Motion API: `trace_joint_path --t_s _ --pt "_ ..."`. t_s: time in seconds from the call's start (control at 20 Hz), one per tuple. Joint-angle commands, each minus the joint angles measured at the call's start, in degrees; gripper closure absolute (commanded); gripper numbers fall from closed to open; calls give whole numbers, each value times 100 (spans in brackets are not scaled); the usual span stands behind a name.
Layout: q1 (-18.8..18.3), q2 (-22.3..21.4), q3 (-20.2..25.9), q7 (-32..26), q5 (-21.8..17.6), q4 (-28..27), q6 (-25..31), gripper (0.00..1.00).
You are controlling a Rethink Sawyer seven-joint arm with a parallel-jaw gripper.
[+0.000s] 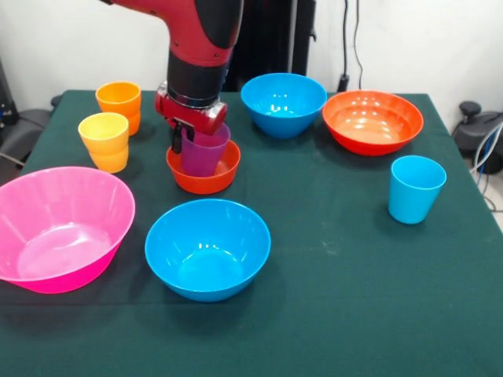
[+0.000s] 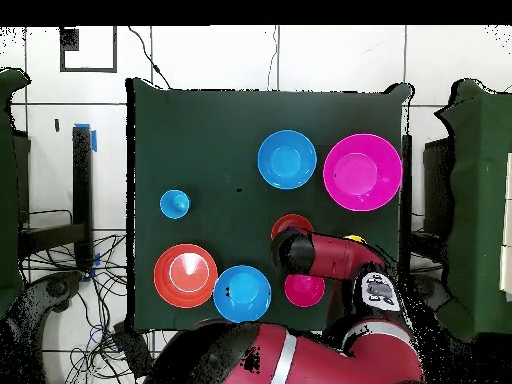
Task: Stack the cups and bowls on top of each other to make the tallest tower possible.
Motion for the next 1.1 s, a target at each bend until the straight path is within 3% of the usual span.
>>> trace_joint_path --t_s 0.05,0.2,0.3,0.6,1.1 --pt "15 1363 792 702 -73 -734 -1655 0" --pt "57 1361 719 753 -135 -731 -2016 0" --pt "-143 1322 937 638 -156 -649 -1888 0" --pt "-297 1102 1085 571 -100 -396 -1695 0" --pt "-497 -284 1301 390 -35 553 -712 0"
